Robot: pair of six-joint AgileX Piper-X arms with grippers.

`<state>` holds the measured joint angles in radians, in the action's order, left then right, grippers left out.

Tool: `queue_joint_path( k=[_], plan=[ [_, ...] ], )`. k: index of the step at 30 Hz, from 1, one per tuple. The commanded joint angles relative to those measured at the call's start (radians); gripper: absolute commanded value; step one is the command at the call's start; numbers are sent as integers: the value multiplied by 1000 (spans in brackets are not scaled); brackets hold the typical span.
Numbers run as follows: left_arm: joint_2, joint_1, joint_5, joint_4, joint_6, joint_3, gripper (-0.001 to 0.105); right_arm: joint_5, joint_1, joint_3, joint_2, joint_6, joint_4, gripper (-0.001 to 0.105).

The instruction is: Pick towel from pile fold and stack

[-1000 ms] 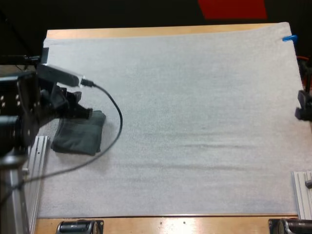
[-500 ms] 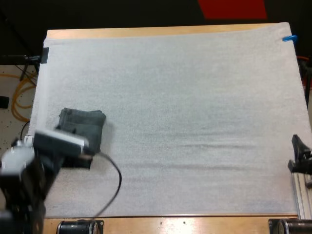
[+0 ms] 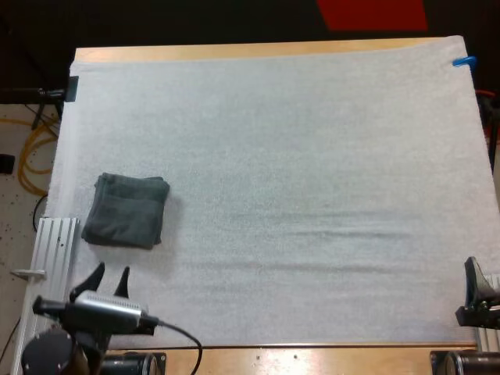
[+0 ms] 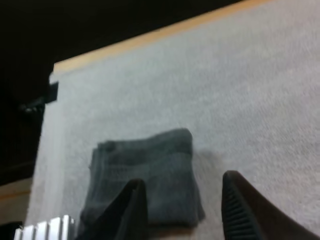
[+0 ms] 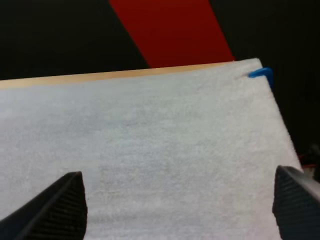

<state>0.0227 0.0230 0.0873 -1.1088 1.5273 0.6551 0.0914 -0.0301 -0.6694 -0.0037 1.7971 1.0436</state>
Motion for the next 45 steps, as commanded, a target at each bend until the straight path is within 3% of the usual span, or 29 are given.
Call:
queue_joint_path(
  k=[1,6,12,16,24,27,33,40,45],
  plan=[
    [-33,-5,0,-19,20,-8,35,-1,1,17,-46,-31,-8,74],
    [-130,-5,-2,-147,22,-31,35,2,1,41,-48,-35,36,74],
    [-173,-2,49,-192,53,-44,35,7,1,50,-50,-1,23,74],
    [-174,-2,51,-126,65,-63,35,29,1,50,-50,32,-12,74],
    [-172,-2,51,197,63,-117,35,29,1,52,-48,93,-102,74],
    [-172,-2,51,239,63,-149,35,29,1,56,-47,115,-102,74],
    [-172,-2,51,240,63,-218,35,29,1,92,-47,115,-97,74],
    [-172,-2,43,92,73,-142,35,60,1,157,-47,106,-39,74],
    [-172,-2,43,88,73,-139,35,71,1,157,-47,100,-36,74]
  ],
)
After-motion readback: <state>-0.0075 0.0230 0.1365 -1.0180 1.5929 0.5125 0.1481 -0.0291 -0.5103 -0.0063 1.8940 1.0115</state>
